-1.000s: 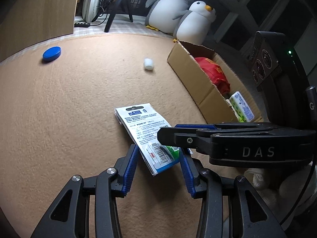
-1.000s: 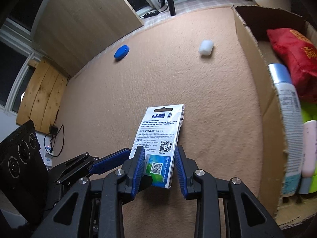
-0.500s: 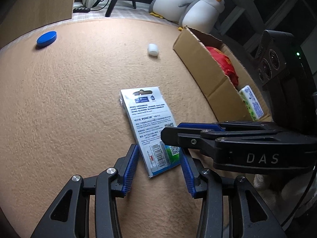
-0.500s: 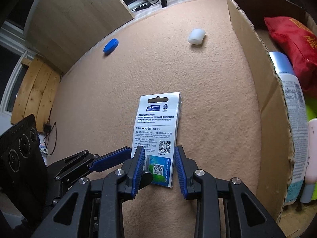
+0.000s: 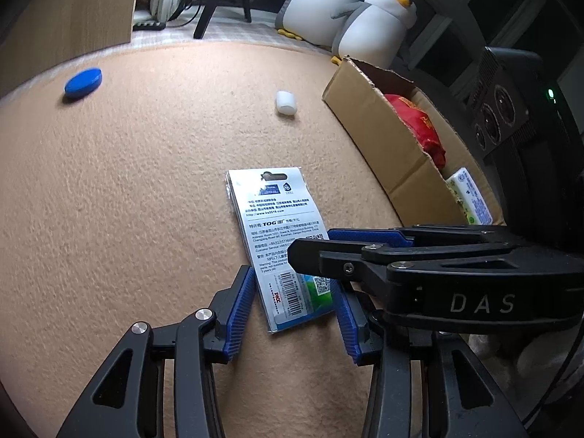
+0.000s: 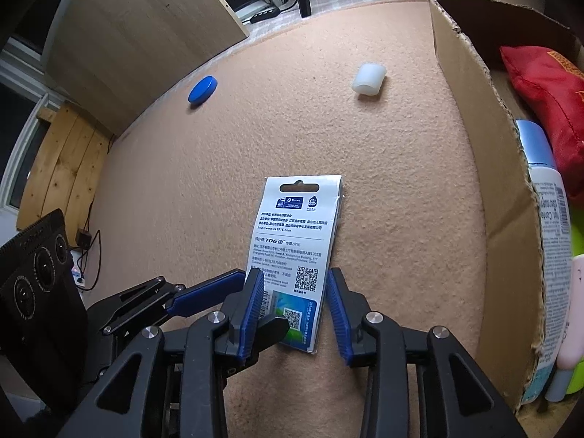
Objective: Organize objects
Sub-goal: 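Lift the card package with the right tool and carry it over the box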
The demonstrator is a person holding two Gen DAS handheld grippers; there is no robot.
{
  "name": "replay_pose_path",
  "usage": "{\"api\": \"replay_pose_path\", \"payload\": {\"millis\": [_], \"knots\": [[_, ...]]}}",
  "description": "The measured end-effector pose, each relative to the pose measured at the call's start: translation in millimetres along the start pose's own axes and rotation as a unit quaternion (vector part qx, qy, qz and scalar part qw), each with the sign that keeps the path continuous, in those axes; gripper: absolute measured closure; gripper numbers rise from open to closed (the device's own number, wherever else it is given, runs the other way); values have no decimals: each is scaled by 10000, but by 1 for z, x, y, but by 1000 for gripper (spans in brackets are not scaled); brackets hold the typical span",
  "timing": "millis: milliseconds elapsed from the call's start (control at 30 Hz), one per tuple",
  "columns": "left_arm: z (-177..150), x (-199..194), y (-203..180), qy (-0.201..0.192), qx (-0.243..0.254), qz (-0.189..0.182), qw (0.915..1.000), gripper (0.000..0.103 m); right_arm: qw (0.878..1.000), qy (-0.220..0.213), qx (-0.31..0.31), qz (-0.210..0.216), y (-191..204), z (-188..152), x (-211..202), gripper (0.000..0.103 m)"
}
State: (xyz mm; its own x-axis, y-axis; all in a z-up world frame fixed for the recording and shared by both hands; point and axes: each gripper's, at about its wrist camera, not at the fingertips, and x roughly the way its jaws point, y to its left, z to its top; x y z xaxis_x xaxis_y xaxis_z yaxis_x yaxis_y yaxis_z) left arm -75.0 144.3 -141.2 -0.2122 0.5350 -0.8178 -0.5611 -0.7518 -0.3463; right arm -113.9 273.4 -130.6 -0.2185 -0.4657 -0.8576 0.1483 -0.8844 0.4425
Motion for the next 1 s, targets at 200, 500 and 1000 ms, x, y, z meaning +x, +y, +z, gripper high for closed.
{"api": "replay_pose_path", "payload": {"millis": [200,500,1000], "knots": [[5,-13,-6,-192,101,19,9998,57,9998,-175,-68,12,5,0,-13,70],[21,-33,-22,-499,251,-6,9984,57,9986,-497,-162,39,12,7,-43,70],[72,-28,-93,-766,837,-419,9927,57,9922,-1212,-18,-305,-19,18,-118,69]]}}
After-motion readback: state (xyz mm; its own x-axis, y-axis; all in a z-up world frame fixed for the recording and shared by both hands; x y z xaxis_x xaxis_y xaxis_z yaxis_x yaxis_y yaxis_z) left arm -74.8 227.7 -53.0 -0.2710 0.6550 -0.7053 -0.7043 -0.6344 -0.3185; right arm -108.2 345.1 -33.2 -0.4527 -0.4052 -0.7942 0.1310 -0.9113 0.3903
